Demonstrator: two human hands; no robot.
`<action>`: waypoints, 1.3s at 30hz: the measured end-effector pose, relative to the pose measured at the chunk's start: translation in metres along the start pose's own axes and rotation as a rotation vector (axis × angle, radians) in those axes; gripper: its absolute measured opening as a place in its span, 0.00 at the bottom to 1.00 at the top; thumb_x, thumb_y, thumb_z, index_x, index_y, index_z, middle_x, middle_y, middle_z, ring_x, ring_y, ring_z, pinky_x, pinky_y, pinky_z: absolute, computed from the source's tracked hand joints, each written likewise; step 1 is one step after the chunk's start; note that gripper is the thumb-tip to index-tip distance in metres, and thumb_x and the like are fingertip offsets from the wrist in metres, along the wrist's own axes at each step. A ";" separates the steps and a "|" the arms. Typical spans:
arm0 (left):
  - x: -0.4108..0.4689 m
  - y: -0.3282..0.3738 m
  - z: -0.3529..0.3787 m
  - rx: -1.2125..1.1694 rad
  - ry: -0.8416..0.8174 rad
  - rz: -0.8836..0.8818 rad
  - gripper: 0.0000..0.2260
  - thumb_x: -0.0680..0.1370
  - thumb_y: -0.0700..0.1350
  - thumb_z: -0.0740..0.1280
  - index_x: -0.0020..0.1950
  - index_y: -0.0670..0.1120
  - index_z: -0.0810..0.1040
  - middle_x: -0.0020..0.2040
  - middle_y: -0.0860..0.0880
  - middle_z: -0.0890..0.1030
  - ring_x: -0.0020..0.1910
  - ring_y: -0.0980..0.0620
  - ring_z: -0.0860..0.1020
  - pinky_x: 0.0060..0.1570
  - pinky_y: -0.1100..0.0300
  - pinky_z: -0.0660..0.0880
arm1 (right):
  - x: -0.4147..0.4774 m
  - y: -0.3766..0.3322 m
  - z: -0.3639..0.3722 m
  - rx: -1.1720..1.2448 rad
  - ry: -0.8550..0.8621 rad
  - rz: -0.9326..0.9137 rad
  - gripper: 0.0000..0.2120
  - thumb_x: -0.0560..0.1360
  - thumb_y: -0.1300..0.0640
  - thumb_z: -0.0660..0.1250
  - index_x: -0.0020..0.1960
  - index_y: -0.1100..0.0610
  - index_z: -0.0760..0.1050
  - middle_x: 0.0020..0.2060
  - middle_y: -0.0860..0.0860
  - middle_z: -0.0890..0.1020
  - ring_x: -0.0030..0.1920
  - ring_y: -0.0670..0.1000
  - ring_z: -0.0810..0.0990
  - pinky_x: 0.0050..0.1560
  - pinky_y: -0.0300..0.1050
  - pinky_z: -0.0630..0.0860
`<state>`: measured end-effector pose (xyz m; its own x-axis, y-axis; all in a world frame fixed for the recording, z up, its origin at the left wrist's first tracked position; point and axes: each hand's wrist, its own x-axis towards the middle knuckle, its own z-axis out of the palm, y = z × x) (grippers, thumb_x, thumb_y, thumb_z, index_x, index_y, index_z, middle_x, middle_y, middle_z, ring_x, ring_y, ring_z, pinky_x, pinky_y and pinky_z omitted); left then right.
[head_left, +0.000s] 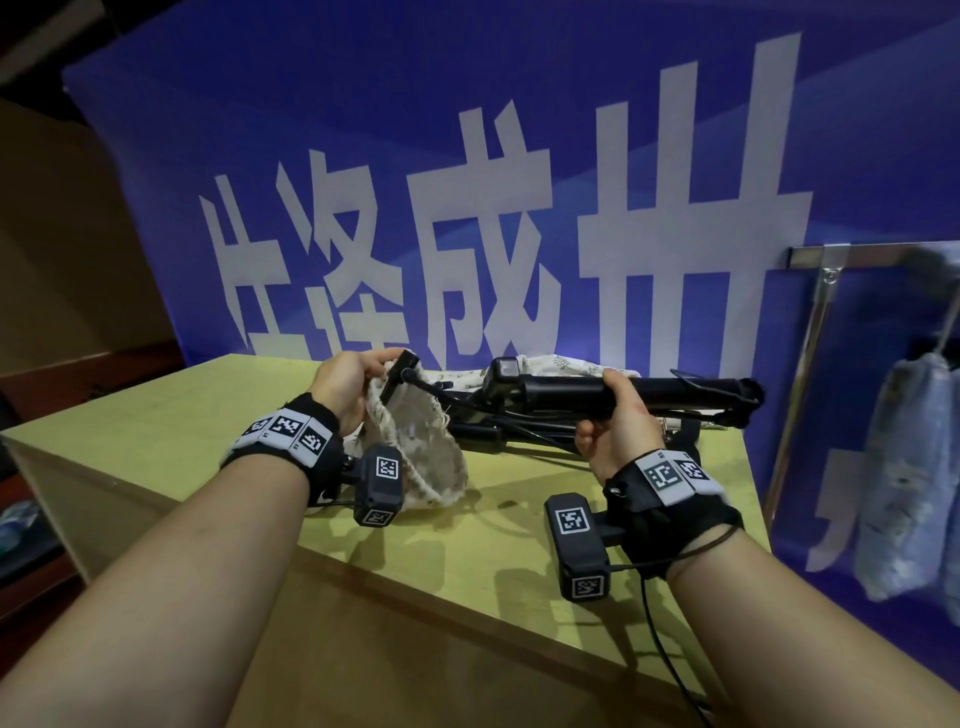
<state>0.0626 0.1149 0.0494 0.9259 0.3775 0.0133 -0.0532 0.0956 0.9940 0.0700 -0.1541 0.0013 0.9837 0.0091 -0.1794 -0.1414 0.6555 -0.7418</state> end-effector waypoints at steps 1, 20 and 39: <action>-0.001 0.000 0.000 0.000 0.004 0.002 0.20 0.75 0.32 0.52 0.56 0.39 0.80 0.56 0.36 0.82 0.57 0.39 0.80 0.52 0.48 0.79 | 0.001 0.001 0.000 -0.009 0.017 -0.003 0.12 0.74 0.50 0.69 0.47 0.57 0.72 0.38 0.52 0.76 0.26 0.46 0.69 0.23 0.34 0.67; 0.002 0.002 0.000 -0.038 -0.049 -0.005 0.20 0.72 0.30 0.54 0.56 0.38 0.81 0.60 0.36 0.78 0.60 0.40 0.77 0.55 0.51 0.78 | 0.008 0.008 0.012 -0.266 0.081 -0.072 0.22 0.72 0.48 0.71 0.57 0.61 0.69 0.37 0.53 0.77 0.26 0.48 0.71 0.27 0.40 0.71; -0.024 0.037 0.015 -0.032 -0.350 -0.113 0.22 0.75 0.31 0.51 0.64 0.34 0.76 0.62 0.34 0.78 0.55 0.42 0.81 0.42 0.56 0.82 | -0.012 0.017 0.038 -0.083 -0.045 -0.049 0.13 0.74 0.60 0.70 0.52 0.63 0.68 0.47 0.62 0.80 0.41 0.60 0.82 0.45 0.48 0.79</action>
<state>0.0439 0.0957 0.0873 0.9982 0.0258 -0.0549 0.0504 0.1493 0.9875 0.0599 -0.1147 0.0156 0.9934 0.0138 -0.1143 -0.1003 0.5909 -0.8005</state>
